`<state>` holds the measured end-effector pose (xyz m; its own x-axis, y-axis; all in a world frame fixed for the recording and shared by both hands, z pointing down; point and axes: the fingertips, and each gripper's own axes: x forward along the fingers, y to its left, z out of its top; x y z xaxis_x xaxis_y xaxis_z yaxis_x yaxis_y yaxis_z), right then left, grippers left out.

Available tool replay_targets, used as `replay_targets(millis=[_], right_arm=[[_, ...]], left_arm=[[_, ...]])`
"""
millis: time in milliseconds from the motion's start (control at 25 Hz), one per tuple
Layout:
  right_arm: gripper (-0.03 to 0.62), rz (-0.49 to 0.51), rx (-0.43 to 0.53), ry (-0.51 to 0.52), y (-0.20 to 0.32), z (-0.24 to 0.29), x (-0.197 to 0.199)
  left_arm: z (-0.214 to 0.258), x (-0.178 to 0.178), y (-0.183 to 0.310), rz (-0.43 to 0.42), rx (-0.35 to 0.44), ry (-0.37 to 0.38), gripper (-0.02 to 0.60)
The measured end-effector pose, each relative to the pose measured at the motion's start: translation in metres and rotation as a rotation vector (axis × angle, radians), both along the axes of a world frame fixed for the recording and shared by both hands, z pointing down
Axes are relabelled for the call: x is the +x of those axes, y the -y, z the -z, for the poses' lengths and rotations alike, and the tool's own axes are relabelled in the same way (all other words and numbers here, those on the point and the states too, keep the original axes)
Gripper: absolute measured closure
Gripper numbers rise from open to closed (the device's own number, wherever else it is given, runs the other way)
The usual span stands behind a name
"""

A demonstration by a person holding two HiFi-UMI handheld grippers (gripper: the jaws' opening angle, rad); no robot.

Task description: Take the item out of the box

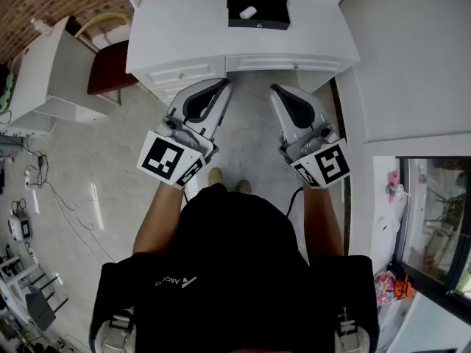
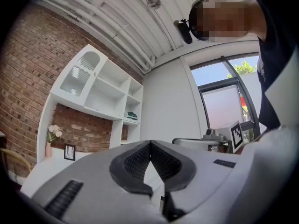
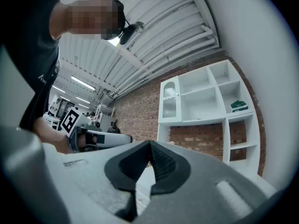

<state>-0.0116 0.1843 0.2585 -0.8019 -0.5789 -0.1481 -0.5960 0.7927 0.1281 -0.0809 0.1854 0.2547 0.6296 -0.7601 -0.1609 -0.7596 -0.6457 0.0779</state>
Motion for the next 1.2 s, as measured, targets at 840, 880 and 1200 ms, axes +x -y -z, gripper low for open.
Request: replay_targets(millis=[840,880,1200], right_arm=[[0.592,-0.089,0.025,-0.061,0.037,-0.003,-0.055],[0.592,-0.097,0.026,-0.066,0.040,-0.004,-0.057],[0.592,-0.145,0.018,-0.089,0.082,-0.013,-0.058]], left_arm=[[-0.011,-0.079,0.036,-0.019,0.012,-0.060,0.581],[-0.013,-0.084,0.039,-0.021,0.010,-0.061,0.581],[-0.024,-0.101,0.082,-0.023,-0.012,-0.045,0.581]])
